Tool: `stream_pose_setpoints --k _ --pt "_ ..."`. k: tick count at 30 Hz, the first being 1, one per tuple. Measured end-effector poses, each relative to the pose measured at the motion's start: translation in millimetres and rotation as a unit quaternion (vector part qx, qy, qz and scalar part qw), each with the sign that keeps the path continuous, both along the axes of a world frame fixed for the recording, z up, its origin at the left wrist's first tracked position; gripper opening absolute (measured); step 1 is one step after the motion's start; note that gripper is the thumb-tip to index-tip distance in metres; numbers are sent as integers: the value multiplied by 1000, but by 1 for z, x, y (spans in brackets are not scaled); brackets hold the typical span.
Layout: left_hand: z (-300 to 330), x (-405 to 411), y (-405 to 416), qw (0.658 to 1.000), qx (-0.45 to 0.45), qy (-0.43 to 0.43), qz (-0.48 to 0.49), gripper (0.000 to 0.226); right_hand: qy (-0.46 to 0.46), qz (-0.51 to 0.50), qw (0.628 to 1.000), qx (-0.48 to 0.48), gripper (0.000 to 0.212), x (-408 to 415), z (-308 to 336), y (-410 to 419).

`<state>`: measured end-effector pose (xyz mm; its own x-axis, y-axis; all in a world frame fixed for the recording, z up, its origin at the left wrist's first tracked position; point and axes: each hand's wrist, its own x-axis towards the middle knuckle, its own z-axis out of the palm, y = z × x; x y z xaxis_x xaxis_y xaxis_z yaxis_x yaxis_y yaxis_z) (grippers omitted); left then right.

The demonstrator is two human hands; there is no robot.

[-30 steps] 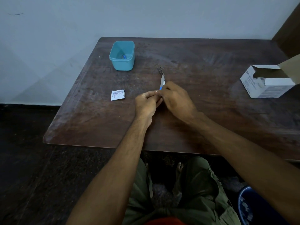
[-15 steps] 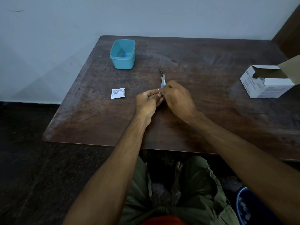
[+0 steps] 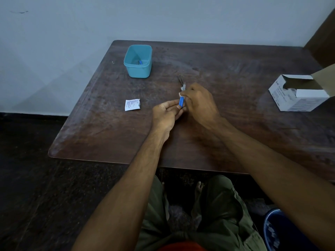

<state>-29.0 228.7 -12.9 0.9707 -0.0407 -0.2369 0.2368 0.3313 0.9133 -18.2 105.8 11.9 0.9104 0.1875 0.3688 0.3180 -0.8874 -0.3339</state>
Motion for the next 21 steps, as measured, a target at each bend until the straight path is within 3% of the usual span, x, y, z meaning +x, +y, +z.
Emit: stream_pose_setpoints --k 6,15,21 --pt "1 1 0 1000 4 0 25 16 -29 32 997 -66 14 -10 -7 6" --pt "-1 2 -4 999 -5 -2 38 14 -33 21 987 -159 25 14 15 -13" --pt "1 1 -4 999 -2 4 48 14 -27 14 989 -146 29 21 22 -18"
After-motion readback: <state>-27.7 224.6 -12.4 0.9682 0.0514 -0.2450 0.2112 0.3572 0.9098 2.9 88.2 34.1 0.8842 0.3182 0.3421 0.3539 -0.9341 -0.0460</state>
